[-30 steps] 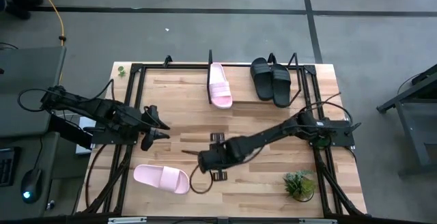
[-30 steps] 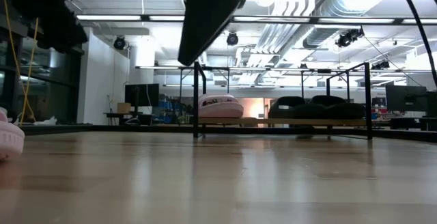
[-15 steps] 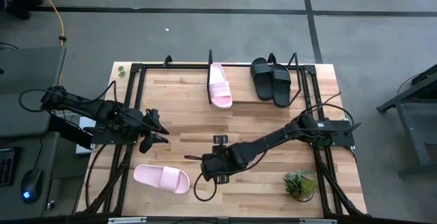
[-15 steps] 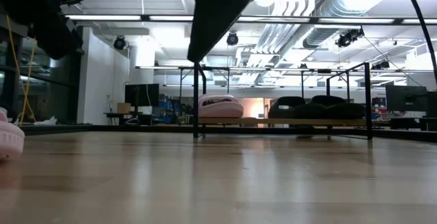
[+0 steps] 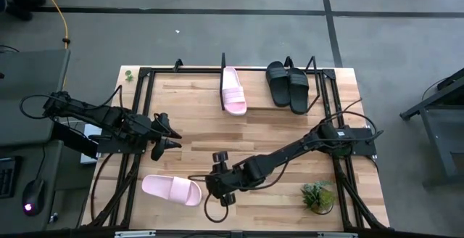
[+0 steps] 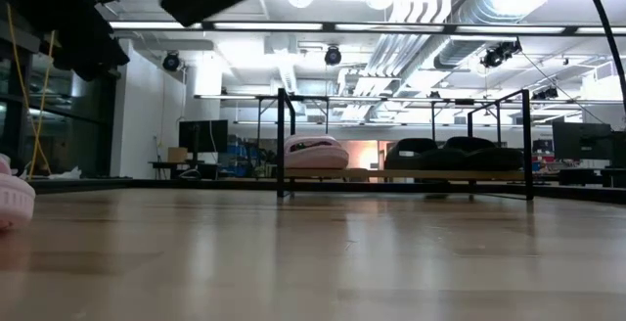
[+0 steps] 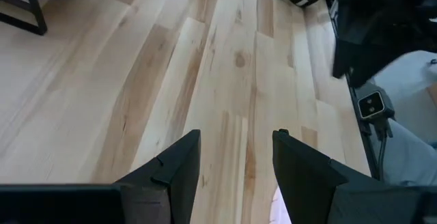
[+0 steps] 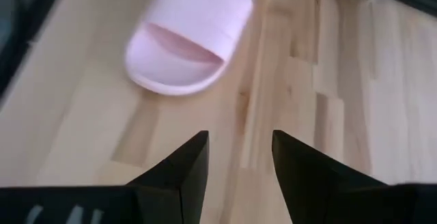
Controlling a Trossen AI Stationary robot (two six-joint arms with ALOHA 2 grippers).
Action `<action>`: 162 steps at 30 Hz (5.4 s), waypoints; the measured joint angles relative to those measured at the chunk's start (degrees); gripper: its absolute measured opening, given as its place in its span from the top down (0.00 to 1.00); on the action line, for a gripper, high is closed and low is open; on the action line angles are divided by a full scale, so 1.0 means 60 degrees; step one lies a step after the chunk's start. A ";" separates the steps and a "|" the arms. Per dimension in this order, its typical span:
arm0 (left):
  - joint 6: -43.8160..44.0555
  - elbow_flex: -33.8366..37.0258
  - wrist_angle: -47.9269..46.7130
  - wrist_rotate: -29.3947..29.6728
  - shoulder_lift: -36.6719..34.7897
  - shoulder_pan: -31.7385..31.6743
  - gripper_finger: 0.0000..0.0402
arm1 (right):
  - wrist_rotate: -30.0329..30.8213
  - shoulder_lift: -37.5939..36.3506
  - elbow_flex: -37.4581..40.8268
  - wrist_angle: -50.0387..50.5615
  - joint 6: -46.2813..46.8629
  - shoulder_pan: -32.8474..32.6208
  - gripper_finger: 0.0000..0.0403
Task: Pick and place slides into the shelf
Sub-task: Put the pink slides on the shelf
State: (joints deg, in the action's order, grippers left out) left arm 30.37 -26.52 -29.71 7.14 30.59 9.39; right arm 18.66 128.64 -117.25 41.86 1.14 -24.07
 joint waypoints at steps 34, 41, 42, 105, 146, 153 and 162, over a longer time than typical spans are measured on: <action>-0.0018 0.0000 0.0022 0.0212 0.0000 0.0000 0.58 | 0.0416 0.1096 0.0007 -0.2495 -0.2529 -0.0096 0.62; -0.0018 0.0000 0.0065 0.0251 0.0003 0.0000 0.58 | 0.0298 0.1375 0.0000 -0.3194 -0.3005 -0.0045 0.62; -0.0018 0.0000 0.0063 0.0252 0.0001 0.0000 0.58 | 0.0294 0.1449 0.0002 -0.3234 -0.3033 -0.0045 0.62; -0.0084 0.0000 0.0510 0.0503 -0.0004 0.0000 0.58 | 0.0293 0.2910 0.0007 -0.6279 -0.4207 0.0138 0.62; -0.0084 -0.0004 0.0645 0.0619 -0.0007 0.0000 0.58 | 0.0321 0.3585 -0.0004 -0.8193 -0.3759 0.0567 0.62; -0.0084 -0.0004 0.0645 0.0619 -0.0007 0.0004 0.58 | 0.0349 0.3588 -0.0004 -0.8247 -0.3514 0.0571 0.63; -0.0084 -0.0004 0.0645 0.0616 -0.0004 0.0001 0.58 | -0.0039 0.3588 -0.0004 -0.8262 -0.3153 0.0627 0.82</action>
State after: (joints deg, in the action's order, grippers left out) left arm 29.87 -26.55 -25.85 10.83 30.57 9.40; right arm 18.43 150.17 -117.27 -7.71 -17.78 -20.31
